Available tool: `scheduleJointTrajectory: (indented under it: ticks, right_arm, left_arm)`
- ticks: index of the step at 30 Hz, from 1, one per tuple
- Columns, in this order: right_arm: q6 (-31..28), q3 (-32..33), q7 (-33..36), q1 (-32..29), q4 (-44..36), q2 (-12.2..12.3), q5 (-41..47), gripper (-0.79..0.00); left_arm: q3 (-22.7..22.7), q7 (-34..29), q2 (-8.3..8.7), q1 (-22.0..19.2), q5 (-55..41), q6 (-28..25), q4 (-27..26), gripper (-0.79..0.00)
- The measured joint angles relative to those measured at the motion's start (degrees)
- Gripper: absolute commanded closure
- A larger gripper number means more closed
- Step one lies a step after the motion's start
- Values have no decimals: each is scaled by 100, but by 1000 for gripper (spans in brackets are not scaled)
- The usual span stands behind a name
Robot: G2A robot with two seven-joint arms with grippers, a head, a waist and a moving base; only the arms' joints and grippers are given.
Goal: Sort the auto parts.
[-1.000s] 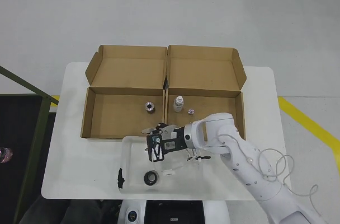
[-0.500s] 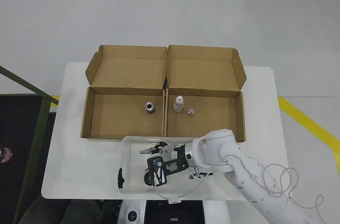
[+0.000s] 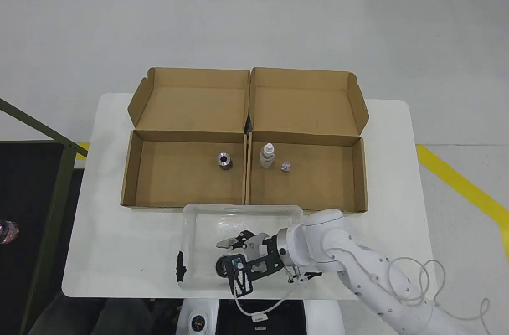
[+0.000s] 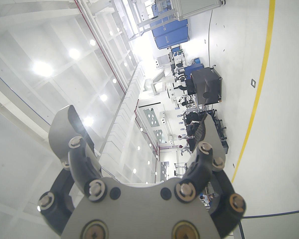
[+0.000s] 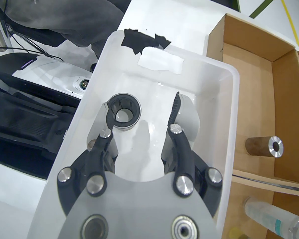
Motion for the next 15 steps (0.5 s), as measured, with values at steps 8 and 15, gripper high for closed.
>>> scheduleJointTrajectory:
  ticks: [8,15]
  right_arm:
    - [0,-183,-114,17,135,135,-91,-493]
    - [0,-355,-253,181,368,122,-173,-489]
  left_arm:
    - [0,0,0,0,0,0,0,-785]
    - [0,0,0,0,0,0,0,-785]
